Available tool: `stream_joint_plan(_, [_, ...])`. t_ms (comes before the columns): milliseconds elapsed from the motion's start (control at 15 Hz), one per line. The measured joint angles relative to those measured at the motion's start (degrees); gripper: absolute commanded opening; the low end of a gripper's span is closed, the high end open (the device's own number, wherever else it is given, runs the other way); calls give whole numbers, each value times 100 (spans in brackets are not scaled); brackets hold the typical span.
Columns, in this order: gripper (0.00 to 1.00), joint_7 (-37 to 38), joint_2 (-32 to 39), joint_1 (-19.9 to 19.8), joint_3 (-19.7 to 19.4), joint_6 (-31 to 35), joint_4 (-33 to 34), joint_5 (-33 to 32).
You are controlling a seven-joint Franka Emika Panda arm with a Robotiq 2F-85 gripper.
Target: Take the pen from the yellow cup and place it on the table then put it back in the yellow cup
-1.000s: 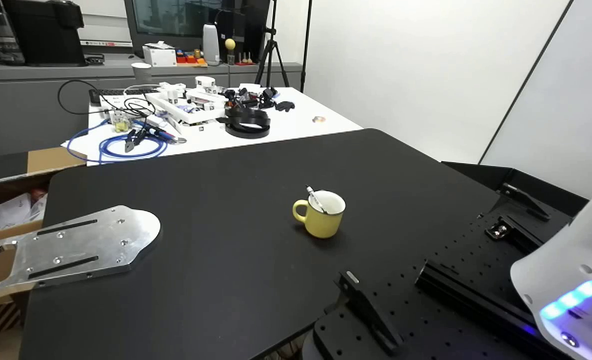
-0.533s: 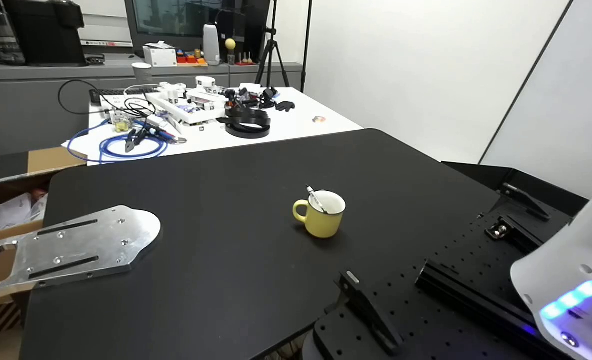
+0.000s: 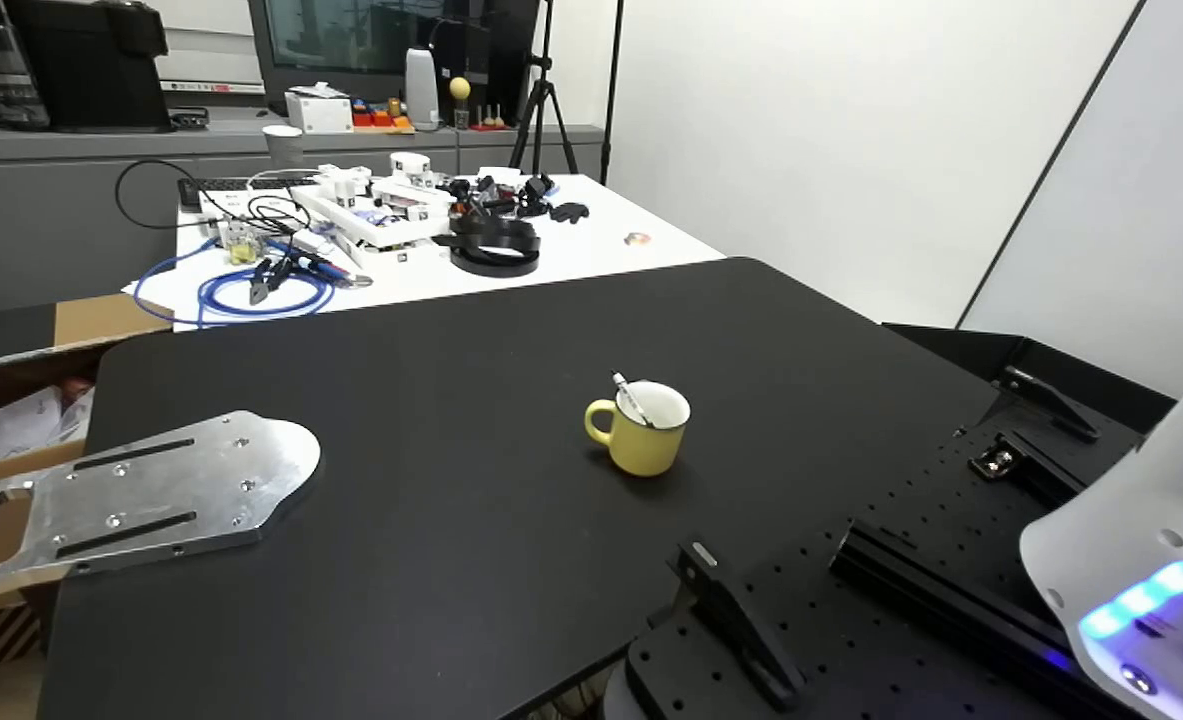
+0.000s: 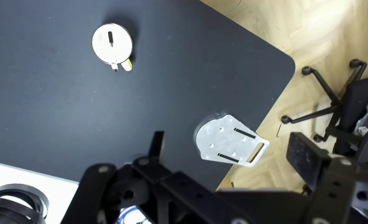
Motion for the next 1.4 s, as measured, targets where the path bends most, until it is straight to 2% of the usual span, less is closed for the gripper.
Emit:
stream_joint_plan(200, [100,-542,678,-66,-136,-337,436,-416])
stream_joint_plan(600, [100,-591,2342,-410,-92,-1248,1648,-1548])
stream_joint_plan(867, [100,-631,3430,-475,0,-1986,2643,-2055])
stream_joint_plan(1133, [100,-669,4153,-477,140,-1699,3220,-2127])
stream_joint_plan(1400, [100,-656,4355,-491,241,-878,3164,-1658])
